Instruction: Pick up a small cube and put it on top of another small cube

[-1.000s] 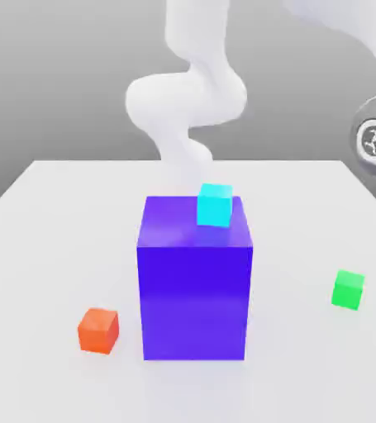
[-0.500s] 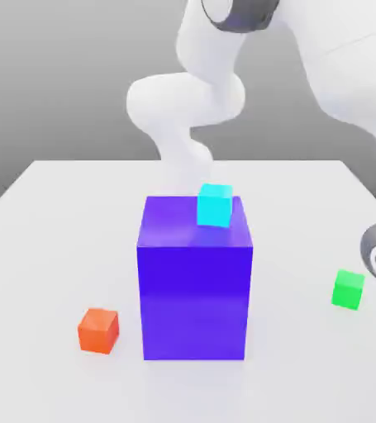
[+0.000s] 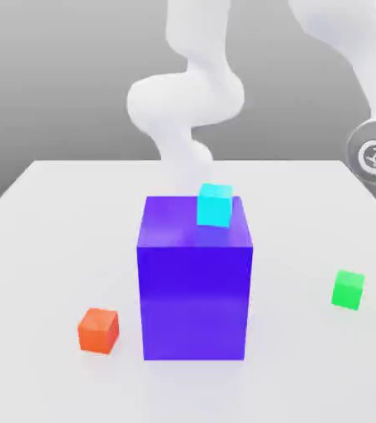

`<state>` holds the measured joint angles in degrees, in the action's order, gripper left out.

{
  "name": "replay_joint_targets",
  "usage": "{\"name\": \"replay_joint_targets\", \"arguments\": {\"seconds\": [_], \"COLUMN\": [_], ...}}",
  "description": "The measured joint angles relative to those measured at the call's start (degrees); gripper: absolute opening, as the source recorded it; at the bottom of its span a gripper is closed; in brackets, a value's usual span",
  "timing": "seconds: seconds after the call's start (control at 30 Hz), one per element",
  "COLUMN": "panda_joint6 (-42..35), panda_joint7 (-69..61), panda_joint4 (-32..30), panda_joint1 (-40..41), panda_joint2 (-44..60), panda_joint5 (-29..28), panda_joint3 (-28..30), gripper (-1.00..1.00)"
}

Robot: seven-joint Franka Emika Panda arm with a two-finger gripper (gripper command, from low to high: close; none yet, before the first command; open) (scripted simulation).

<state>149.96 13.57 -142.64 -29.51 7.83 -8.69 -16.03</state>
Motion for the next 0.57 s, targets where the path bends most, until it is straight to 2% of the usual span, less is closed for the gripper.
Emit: {"name": "replay_joint_targets", "arguments": {"seconds": [0.27, 0.33, 0.43, 0.47, 0.57], "panda_joint6": [3.8, 7.1, 12.7, 14.4, 14.4], "panda_joint7": [-5.0, -3.7, 0.5, 2.2, 2.2], "panda_joint4": [-15.6, -16.2, -16.1, -16.0, -16.0], "panda_joint1": [-6.4, -6.2, -5.8, -6.6, -6.6], "panda_joint2": [-12.5, -9.6, -3.6, -1.7, -1.7], "panda_joint5": [11.8, 10.2, 4.3, 2.1, 2.0], "panda_joint3": [-2.8, -2.8, -1.7, -0.4, -0.4], "gripper": [-1.0, -1.0, -1.0, 1.0, 1.0]}}
